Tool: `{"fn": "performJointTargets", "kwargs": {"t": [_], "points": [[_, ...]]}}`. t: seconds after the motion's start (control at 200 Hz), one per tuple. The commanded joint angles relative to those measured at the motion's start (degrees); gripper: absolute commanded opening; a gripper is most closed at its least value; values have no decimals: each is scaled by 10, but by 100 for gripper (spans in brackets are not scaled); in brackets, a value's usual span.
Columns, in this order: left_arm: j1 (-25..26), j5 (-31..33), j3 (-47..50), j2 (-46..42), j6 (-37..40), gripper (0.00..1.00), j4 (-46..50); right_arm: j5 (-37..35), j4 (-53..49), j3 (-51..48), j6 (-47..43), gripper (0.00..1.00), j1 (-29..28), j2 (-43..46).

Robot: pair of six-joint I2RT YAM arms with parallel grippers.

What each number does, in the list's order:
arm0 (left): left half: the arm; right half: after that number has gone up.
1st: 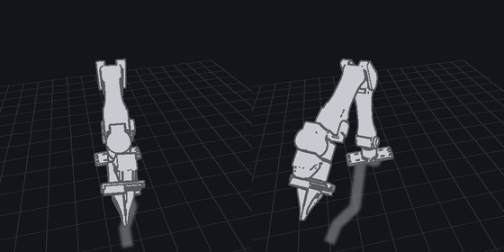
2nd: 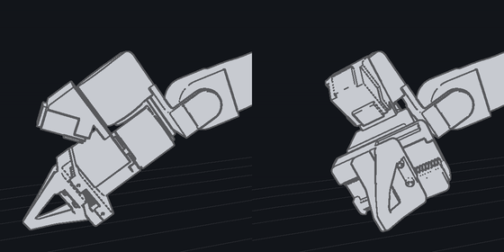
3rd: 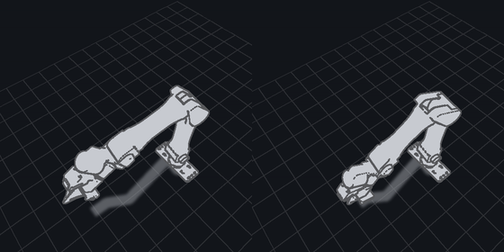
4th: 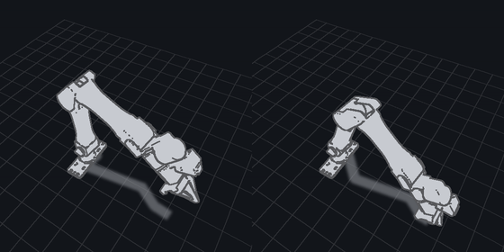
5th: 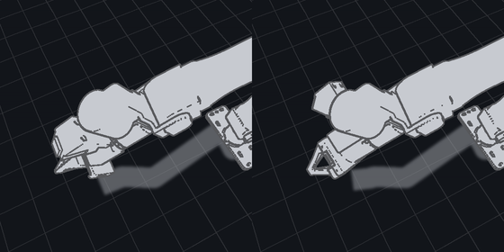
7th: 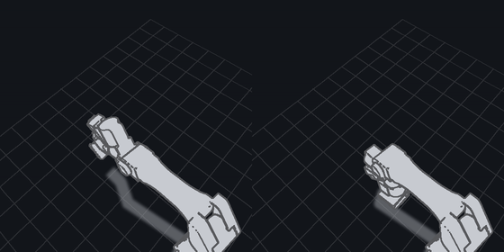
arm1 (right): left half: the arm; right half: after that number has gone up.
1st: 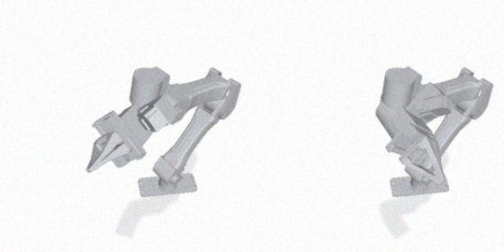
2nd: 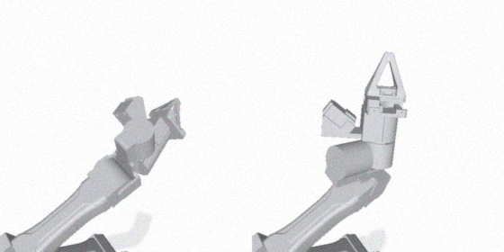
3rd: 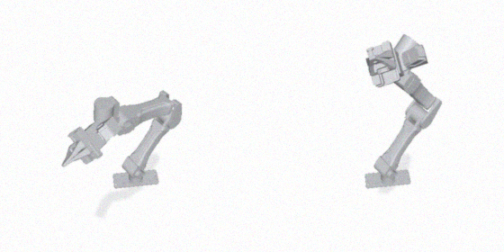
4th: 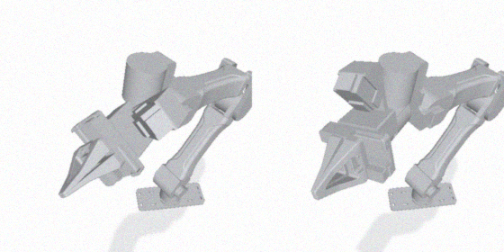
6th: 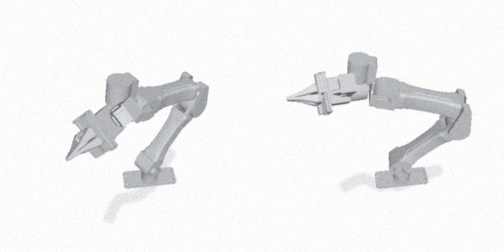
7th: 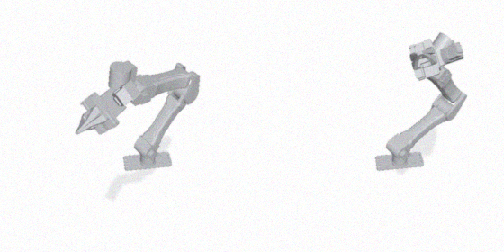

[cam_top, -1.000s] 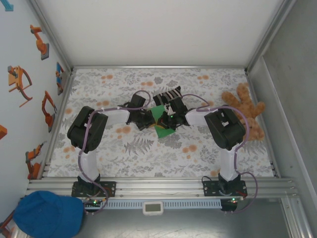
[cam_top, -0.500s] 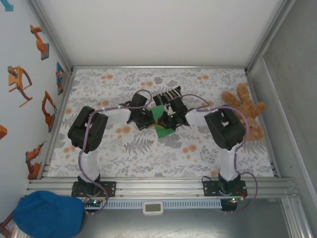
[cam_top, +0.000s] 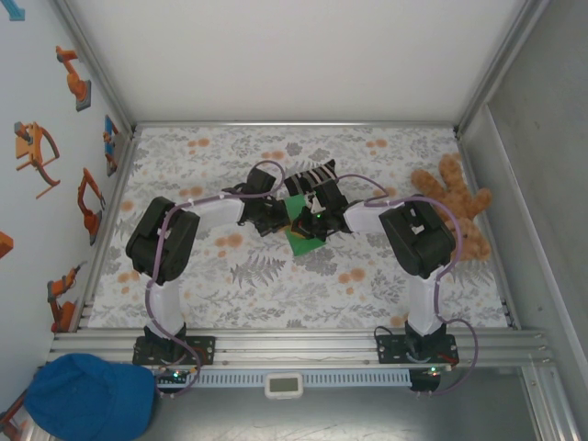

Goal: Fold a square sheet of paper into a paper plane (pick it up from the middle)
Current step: Fold the triangle a second time at the center of the table.

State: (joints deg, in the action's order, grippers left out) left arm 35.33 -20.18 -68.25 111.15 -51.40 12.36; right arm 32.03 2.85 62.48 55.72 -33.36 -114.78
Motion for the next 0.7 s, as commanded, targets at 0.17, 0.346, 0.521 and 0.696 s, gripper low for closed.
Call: {"fn": "performJointTargets", "kwargs": {"t": [0.17, 0.346, 0.521, 0.696], "points": [[9, 5, -1, 22, 8, 0, 32, -21, -35, -9, -1, 0, -4, -20], [10, 0, 1, 30, 7, 0, 32, -21, -36, -9, -1, 0, -3, -19], [9, 7, -4, 34, 14, 0, 45, -20, -34, -9, 0, 0, -4, -20], [9, 23, -8, 47, 28, 0, 79, -16, -29, -8, 3, 0, -4, -17]]}}
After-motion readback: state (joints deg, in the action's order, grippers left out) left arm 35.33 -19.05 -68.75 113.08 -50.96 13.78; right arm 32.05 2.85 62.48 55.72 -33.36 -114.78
